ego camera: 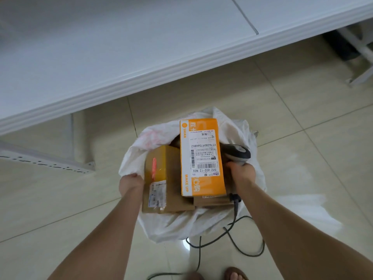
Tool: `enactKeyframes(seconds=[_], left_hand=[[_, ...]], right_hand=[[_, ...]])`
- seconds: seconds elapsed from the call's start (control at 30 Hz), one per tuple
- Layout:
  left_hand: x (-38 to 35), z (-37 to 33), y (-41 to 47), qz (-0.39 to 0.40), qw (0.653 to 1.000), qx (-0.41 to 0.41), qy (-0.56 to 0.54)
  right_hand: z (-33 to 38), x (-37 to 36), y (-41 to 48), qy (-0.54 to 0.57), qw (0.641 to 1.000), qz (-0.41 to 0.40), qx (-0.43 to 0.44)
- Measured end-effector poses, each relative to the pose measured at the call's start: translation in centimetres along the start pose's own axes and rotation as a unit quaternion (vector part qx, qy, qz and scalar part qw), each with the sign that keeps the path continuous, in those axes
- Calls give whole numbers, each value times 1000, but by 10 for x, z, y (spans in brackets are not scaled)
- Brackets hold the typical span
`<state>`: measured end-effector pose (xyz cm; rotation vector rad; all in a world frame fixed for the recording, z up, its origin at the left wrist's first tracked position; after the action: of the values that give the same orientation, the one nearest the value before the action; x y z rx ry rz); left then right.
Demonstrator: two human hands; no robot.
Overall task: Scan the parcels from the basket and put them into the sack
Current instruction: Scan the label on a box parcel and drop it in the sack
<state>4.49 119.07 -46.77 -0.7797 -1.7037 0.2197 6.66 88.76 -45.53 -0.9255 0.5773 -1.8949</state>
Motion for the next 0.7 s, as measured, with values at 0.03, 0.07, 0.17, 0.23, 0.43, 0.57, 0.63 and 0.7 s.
enactKeyframes(seconds=[0.03, 0.07, 0.17, 0.23, 0.43, 0.57, 0.63, 0.7], left_hand=[[5, -4, -9, -25, 999, -18, -39], [11, -10, -19, -40, 996, -31, -73], [38, -31, -54, -58, 994, -51, -81], [63, -43, -84, -57, 993, -67, -75], [145, -67, -162, -73, 991, -86, -75], [177, -82, -185, -76, 991, -93, -63], [173, -82, -181, -36, 994, -102, 13], [158, -72, -173, 24, 991, -91, 98]], right_hand=[[1, 2, -7, -1, 1000, -13, 13], [5, 5, -16, -1, 1000, -21, 22], [23, 22, -48, 10, 999, -32, 31], [38, 37, -75, 4, 999, -26, 43], [84, 83, -163, 31, 999, -23, 25], [112, 99, -190, 29, 999, -24, 20], [114, 99, -187, 10, 1000, -15, 10], [105, 95, -176, -13, 1000, -11, -3]])
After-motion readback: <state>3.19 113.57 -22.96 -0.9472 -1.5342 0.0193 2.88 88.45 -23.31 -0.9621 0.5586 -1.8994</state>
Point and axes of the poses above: each hand's wrist, its own y-axis towards the middle knuckle, its own x-axis out of the back of the hand, z = x × y, the point moved 1 cm from there along y, towards the middle knuckle, and after that the axes turned 7 degrees about y, right-handed, at the moved point
